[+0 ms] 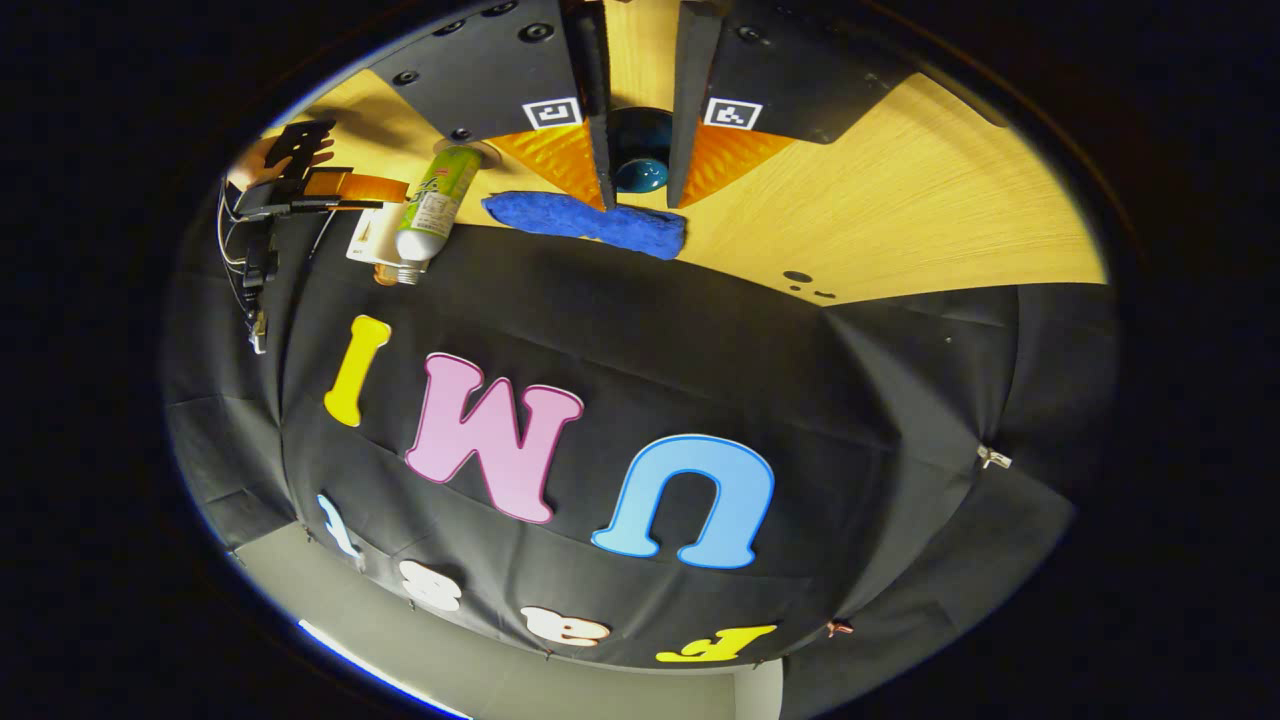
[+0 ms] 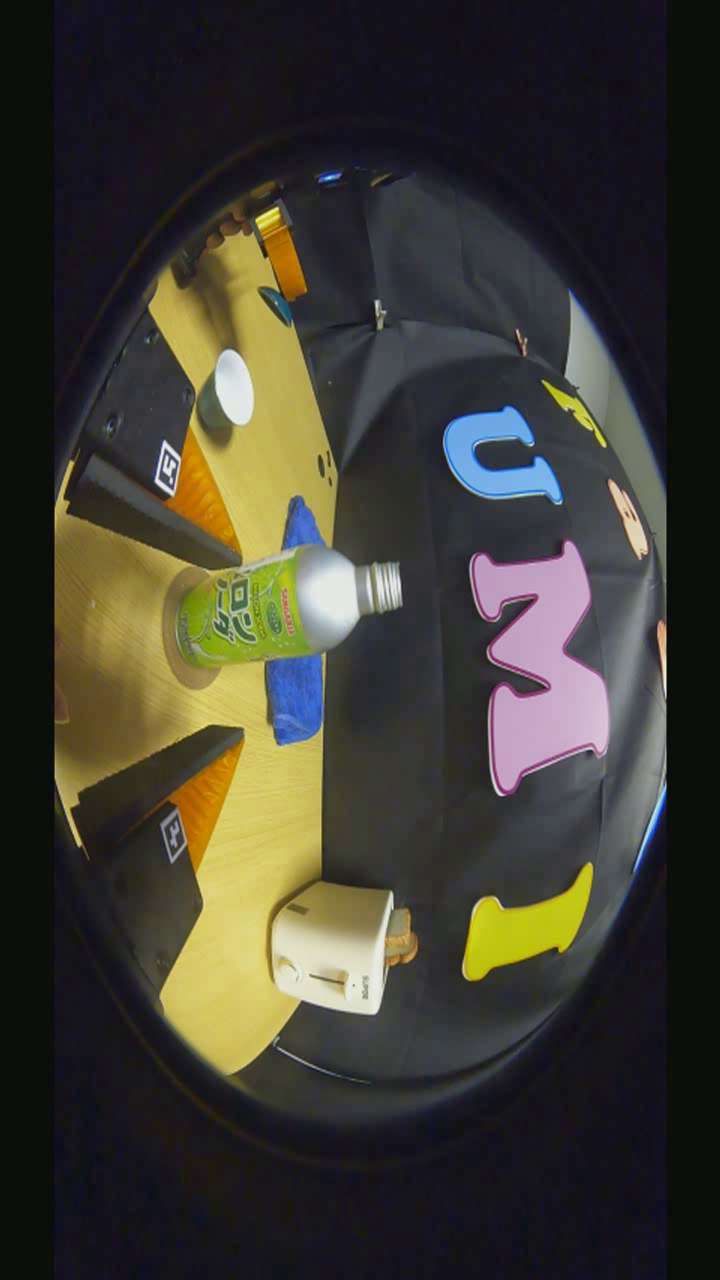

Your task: Open the teacup lid with one hand, grasp the water bottle and pour water into the teacup with the other hand; after pouring, place the water bottle on the coaster and then close the teacup lid.

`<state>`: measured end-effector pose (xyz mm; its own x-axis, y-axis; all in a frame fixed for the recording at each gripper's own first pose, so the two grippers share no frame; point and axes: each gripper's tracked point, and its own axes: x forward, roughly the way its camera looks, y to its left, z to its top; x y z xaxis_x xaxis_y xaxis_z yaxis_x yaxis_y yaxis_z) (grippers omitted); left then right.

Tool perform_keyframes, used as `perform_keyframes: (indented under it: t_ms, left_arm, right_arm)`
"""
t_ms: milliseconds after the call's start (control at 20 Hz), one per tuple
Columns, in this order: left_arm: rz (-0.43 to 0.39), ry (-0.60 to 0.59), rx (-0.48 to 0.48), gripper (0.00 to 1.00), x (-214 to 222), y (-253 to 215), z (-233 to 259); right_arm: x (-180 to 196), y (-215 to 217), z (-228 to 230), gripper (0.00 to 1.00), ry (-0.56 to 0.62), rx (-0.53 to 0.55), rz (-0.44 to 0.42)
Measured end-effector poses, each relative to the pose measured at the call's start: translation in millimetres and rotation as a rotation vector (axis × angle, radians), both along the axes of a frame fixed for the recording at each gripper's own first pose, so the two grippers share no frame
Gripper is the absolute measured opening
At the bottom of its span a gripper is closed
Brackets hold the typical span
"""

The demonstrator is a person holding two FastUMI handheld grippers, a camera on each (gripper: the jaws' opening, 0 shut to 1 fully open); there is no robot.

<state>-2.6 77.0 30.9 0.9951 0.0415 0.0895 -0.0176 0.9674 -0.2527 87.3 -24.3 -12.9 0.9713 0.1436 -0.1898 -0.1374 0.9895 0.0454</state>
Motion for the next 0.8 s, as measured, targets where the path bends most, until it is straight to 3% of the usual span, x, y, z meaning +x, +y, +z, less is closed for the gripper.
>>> perform_keyframes:
  t_ms: [350,400,450,600,800]
  left_arm:
    - [-0.080,0.018,0.062,0.30,12,-38,0]
    - [-0.087,0.031,0.069,0.30,16,-42,-3]
    - [-0.097,0.043,0.080,0.30,21,-46,-6]
    - [-0.113,0.086,0.119,0.30,33,-58,-15]
    - [-0.116,0.125,0.174,0.30,48,-67,-24]
  right_arm:
    - [-62,5,-12,0.96,-0.045,-0.088,0.002]
    - [-71,4,-8,1.00,-0.065,-0.092,-0.002]
    - [-75,3,3,0.96,-0.112,-0.093,-0.015]
    - [-83,3,9,0.94,-0.171,-0.091,-0.035]
    - [-84,5,10,0.94,-0.179,-0.008,-0.016]
